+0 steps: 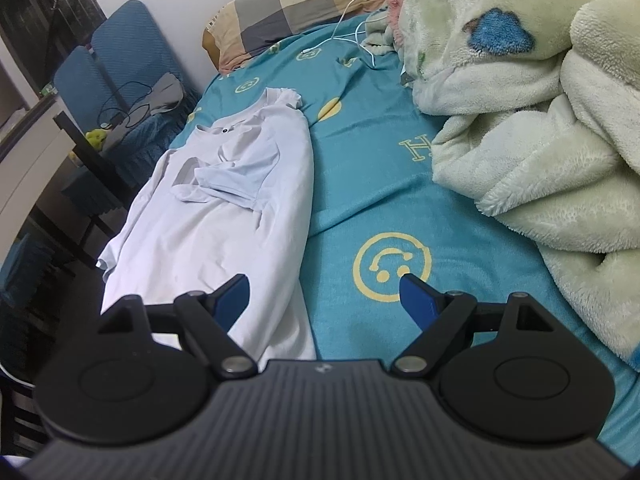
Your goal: Fold clothes
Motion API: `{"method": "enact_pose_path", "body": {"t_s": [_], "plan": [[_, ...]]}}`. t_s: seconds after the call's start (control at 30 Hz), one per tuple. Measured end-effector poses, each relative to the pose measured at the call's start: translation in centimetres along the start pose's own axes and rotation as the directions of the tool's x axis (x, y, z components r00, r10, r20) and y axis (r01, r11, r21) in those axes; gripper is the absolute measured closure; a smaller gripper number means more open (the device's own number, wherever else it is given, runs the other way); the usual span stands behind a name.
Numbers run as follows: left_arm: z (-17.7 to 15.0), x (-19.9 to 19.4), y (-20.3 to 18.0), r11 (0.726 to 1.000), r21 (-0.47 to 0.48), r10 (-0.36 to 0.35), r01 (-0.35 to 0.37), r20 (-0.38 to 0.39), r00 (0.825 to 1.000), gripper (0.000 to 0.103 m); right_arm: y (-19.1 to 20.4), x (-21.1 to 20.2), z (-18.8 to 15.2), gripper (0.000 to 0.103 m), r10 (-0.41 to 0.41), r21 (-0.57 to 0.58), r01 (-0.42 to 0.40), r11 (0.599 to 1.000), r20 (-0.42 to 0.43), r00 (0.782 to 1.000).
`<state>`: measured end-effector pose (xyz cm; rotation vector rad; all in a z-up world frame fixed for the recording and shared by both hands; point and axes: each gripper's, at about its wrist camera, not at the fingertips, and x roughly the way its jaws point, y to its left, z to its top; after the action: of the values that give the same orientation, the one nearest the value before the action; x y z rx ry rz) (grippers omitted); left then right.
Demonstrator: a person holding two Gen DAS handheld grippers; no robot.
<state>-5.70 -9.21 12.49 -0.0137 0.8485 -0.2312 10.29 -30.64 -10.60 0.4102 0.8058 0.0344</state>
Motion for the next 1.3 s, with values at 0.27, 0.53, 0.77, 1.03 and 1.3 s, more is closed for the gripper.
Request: {"method": "enact_pose_path", "body": {"t_s": [0.27, 0.53, 0.77, 1.03, 1.3], "plan": [[0.1, -0.3, 0.5, 1.0, -0.025, 0.012, -0.012, 0.008, 1.0, 0.0, 0.0, -0.1, 0.0, 0.019, 0.007, 0.006, -0.007, 1.0, -0.001, 1.0], [0.3, 0.1, 0.4, 0.999, -0.033, 0.021, -0.02, 0.017, 1.0, 0.0, 0.0, -0.2, 0.0, 0.019, 0.009, 0.009, -0.009, 1.0, 0.001, 1.0], [-0.4, 5.1, 1.7, 1.0, -0.02, 0.024, -0.024, -0.003, 1.0, 0.0, 0.3, -0.3, -0.1, 0.019, 0.006, 0.002, -0.006, 1.0, 0.007, 1.0], [1.5, 20.0, 8.6, 0.993, -0.119, 0.008, -0.012, -0.039, 0.999, 0.001, -0.5, -0.8, 0.4, 0.019, 0.002, 0.055, -0.005, 0.998, 0.054, 0.999], [6.7, 36.0, 14.4, 0.921, -0.388, -0.063, 0.043, -0.039, 0.997, 0.007, -2.1, 1.0, 1.1, 0.019, -0.001, 0.146, -0.005, 0.989, 0.046, 0.999]]}}
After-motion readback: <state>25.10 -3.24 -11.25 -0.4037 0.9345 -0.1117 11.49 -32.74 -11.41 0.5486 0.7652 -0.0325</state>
